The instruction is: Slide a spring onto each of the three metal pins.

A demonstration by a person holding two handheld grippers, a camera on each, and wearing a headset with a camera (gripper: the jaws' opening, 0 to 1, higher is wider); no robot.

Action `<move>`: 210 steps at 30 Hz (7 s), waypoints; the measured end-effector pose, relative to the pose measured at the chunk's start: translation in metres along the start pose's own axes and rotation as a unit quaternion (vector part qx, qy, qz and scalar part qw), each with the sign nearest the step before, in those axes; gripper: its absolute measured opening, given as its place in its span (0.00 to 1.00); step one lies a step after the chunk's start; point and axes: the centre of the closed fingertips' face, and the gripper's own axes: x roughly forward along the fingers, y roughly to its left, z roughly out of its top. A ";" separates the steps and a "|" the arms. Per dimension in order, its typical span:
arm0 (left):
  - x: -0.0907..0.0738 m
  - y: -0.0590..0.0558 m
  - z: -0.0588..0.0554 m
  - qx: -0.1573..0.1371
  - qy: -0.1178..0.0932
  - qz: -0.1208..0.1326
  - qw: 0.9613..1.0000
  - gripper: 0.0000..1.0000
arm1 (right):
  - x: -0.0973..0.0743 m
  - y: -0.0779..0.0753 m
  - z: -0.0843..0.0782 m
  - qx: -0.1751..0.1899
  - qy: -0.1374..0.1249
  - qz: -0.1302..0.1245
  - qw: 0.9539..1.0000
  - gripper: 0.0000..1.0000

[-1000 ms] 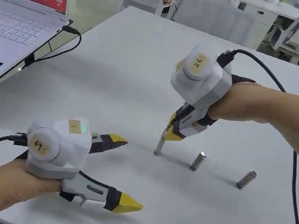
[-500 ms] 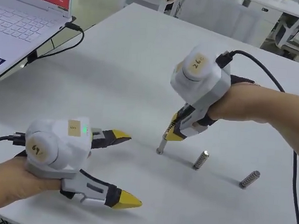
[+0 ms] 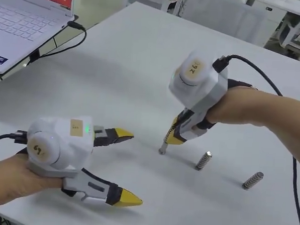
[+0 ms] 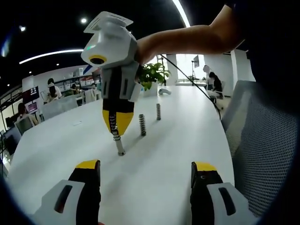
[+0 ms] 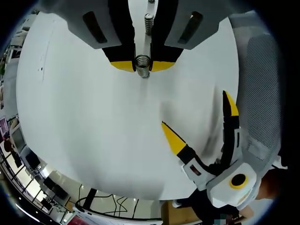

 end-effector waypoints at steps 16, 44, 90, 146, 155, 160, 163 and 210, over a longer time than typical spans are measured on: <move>0.002 0.000 -0.004 0.008 0.013 -0.005 1.000 0.74 | 0.013 0.002 -0.007 0.016 -0.002 0.004 1.000 0.09; 0.003 0.001 -0.006 0.008 0.019 -0.005 1.000 0.72 | 0.033 0.003 -0.010 0.027 0.003 0.020 0.999 0.09; 0.010 -0.005 0.000 0.000 0.021 -0.015 1.000 0.75 | 0.007 0.014 -0.022 0.063 -0.029 0.002 0.998 0.25; 0.001 -0.010 0.013 -0.006 0.017 -0.010 1.000 0.75 | -0.030 0.086 -0.060 0.165 -0.156 -0.046 0.973 0.34; 0.001 -0.014 0.013 -0.016 0.020 -0.013 1.000 0.76 | -0.032 0.093 -0.074 0.185 -0.172 -0.057 0.966 0.37; 0.001 -0.016 0.013 -0.018 0.021 -0.016 0.999 0.77 | -0.036 0.094 -0.085 0.199 -0.178 -0.067 0.961 0.38; 0.001 -0.017 0.013 -0.018 0.022 -0.017 0.999 0.77 | -0.039 0.095 -0.090 0.208 -0.183 -0.071 0.958 0.39; -0.002 -0.016 0.020 -0.057 0.008 -0.008 0.998 0.85 | -0.073 0.095 -0.170 0.326 -0.258 -0.158 0.896 0.60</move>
